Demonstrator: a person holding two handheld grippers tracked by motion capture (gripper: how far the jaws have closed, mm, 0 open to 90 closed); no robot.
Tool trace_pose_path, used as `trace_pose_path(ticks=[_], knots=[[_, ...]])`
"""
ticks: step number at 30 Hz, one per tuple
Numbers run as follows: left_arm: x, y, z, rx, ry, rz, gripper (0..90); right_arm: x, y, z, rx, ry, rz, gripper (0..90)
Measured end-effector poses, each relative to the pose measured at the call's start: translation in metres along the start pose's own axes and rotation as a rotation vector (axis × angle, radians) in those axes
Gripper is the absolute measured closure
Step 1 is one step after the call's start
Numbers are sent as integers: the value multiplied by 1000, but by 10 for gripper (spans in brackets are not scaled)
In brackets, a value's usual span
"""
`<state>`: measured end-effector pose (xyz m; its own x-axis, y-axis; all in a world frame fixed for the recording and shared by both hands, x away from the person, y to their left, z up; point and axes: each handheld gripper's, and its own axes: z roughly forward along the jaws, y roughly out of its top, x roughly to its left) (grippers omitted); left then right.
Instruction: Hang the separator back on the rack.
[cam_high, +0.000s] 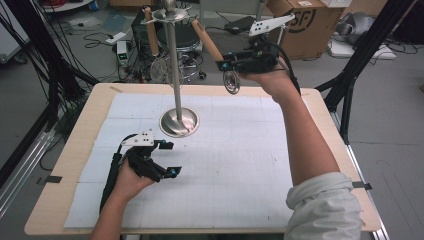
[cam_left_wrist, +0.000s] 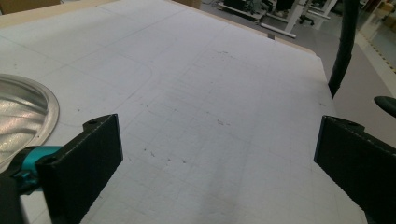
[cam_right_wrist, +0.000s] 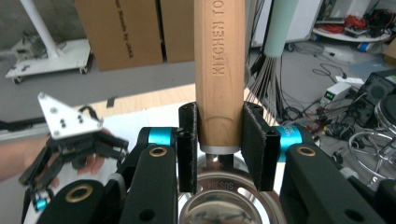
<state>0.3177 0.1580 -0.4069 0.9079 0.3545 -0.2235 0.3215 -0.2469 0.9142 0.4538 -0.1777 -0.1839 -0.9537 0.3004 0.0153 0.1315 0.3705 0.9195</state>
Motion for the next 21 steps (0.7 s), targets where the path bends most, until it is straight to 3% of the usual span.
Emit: trace_pose_path(ticks=[10, 16, 21], knots=[[-1, 0, 1, 15, 0, 7, 16, -12, 15, 4, 16, -24, -3, 688], [-2, 0, 1, 12, -5, 9, 16, -22, 15, 0, 13, -56, 35, 688], [-1, 0, 1, 11, -6, 10, 16, -25, 15, 3, -2, -42, 41, 688]])
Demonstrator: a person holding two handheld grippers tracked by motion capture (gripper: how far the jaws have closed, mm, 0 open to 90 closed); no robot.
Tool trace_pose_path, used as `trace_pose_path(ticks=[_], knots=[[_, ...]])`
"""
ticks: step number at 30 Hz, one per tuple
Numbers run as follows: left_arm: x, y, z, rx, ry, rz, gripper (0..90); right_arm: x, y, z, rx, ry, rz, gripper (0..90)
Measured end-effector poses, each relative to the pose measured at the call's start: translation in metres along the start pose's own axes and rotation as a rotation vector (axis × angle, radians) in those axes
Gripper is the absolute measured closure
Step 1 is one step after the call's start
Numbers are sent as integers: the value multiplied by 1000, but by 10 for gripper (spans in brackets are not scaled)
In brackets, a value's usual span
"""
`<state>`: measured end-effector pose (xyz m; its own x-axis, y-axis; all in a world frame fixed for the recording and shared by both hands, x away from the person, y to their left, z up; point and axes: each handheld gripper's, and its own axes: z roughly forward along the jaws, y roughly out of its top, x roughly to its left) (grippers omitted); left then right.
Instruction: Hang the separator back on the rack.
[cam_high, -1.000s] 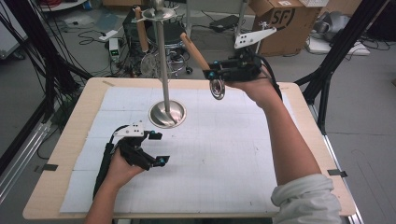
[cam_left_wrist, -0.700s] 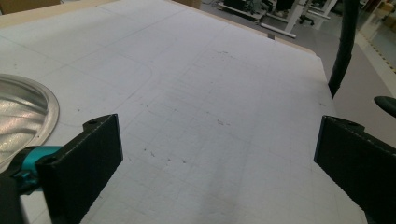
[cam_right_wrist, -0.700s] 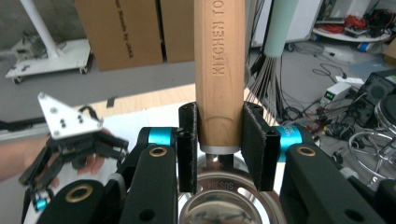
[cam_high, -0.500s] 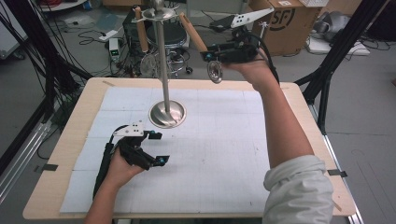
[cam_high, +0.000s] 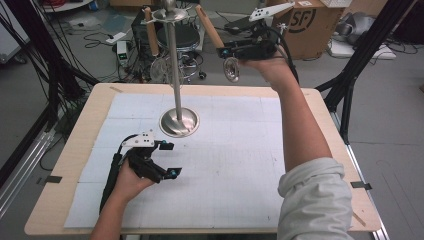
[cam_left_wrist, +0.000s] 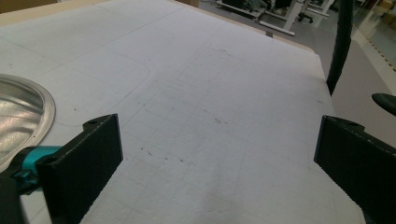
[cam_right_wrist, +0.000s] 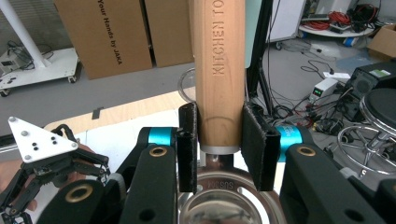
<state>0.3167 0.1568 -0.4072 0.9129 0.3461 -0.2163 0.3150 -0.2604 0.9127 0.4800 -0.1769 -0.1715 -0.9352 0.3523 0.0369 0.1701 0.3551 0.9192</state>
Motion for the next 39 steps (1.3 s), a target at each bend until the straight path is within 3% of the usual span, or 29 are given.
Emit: trace_pose_path(ticks=[20, 25, 29, 39], knots=[[-1, 0, 0, 3, -2, -4, 16, 2, -3, 32, 65, 3, 0, 687], [-1, 0, -1, -3, -1, -2, 16, 8, -3, 40, 76, 35, 5, 687], [-1, 0, -1, -2, -3, -1, 16, 15, -2, 48, 82, 54, -29, 687], [-2, 1, -1, -7, -1, -1, 16, 19, -1, 55, 95, 33, -16, 684]])
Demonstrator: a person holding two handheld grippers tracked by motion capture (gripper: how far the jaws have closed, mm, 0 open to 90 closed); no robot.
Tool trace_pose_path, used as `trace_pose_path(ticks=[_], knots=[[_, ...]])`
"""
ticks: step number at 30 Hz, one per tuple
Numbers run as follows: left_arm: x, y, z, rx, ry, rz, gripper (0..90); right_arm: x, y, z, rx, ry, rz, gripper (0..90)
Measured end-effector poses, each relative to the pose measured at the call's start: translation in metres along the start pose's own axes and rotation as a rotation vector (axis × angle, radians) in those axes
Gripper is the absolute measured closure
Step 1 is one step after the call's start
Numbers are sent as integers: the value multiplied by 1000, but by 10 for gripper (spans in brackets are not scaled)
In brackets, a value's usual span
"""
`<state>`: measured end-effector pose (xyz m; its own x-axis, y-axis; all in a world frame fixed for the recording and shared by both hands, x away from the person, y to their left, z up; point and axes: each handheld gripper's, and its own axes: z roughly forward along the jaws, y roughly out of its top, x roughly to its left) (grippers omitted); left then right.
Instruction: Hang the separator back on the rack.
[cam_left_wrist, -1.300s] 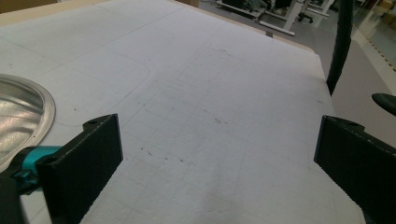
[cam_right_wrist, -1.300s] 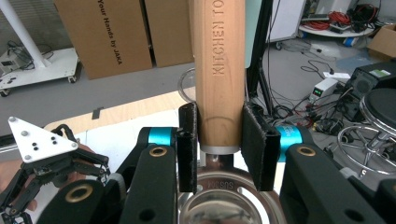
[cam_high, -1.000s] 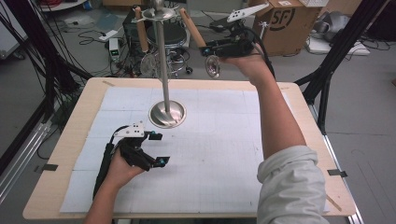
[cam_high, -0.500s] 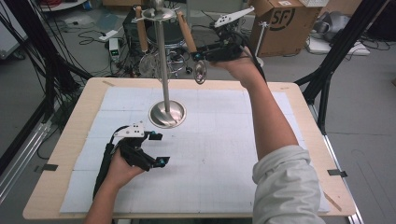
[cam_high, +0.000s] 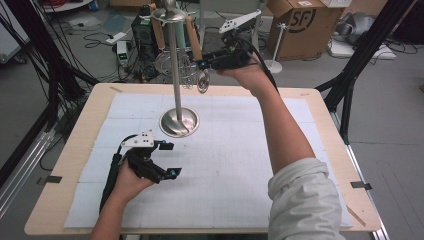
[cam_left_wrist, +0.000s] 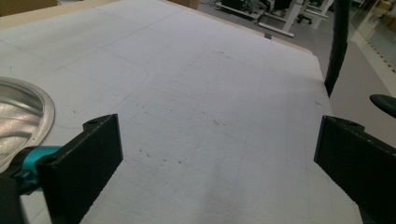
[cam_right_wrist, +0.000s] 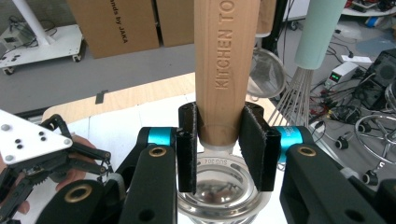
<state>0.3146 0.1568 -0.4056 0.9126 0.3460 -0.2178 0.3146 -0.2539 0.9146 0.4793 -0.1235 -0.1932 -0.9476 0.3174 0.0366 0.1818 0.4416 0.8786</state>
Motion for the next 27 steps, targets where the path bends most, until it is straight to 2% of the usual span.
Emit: trace_pose_path(ticks=[3, 6, 9, 10, 15, 20, 22, 27], knots=[[0, 0, 0, 4, -4, 3, 16, 1, 0, 1, 0, -19, 0, 672], [0, 0, 0, 6, -3, 3, 16, 0, 0, 3, -1, -38, 9, 566], [0, 0, 1, 6, 1, 3, 16, 0, -2, 3, 2, -49, 5, 525], [0, 0, 1, 6, -1, 3, 16, 1, -2, 2, 6, -46, 22, 524], [0, -1, 1, 5, -3, -1, 16, 3, -4, -2, -15, -25, 9, 506], [-1, -1, 1, 5, -6, -2, 16, 8, -9, -5, -37, 9, 17, 458], [0, -1, 1, 6, -5, -2, 16, 9, -11, -7, -40, 13, -1, 442], [0, -1, 2, 11, -2, 1, 16, 15, -17, -15, -56, 21, -7, 404]])
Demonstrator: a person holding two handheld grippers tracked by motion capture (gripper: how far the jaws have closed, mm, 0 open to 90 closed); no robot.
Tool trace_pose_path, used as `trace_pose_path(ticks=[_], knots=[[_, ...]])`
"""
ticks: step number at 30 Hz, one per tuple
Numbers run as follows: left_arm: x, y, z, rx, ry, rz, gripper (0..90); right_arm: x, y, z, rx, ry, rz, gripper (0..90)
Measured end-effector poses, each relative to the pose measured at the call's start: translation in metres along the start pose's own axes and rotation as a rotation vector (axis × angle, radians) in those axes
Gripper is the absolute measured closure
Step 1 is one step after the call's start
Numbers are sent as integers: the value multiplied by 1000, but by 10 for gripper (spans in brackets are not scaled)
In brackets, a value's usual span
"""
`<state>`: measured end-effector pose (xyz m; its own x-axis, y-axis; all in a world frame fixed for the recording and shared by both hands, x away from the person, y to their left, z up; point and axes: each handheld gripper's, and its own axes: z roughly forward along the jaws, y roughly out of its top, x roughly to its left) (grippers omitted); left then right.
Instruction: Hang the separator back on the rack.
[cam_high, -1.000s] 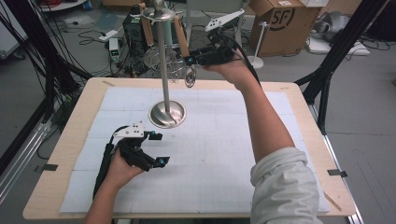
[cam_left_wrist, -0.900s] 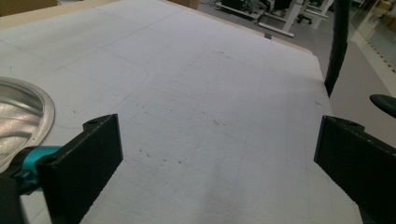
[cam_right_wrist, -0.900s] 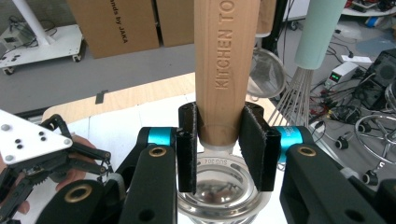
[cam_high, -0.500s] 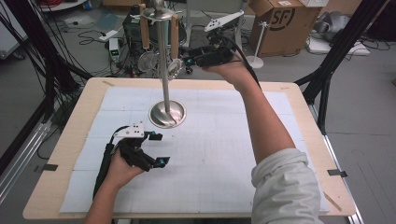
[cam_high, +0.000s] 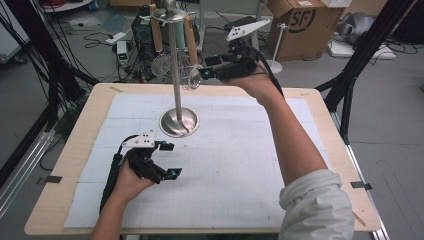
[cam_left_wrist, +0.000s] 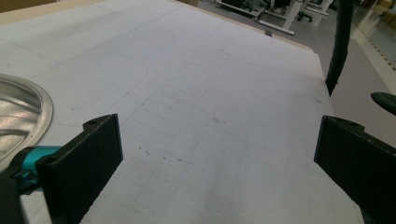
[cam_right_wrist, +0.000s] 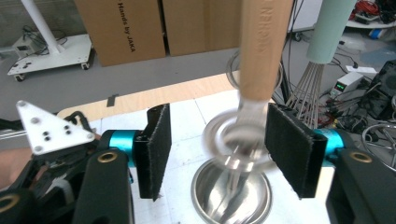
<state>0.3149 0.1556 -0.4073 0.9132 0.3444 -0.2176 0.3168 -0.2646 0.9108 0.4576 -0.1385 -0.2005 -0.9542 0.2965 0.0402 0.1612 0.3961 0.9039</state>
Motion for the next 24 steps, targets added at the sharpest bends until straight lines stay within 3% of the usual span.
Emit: trace_pose_path(ticks=[16, 24], knots=[[3, 0, 1, -3, 5, -4, 16, 23, -45, -31, -23, 30, 4, 337], [1, -1, 2, 9, 6, -10, 16, 36, -73, -42, -20, 36, 30, 311]])
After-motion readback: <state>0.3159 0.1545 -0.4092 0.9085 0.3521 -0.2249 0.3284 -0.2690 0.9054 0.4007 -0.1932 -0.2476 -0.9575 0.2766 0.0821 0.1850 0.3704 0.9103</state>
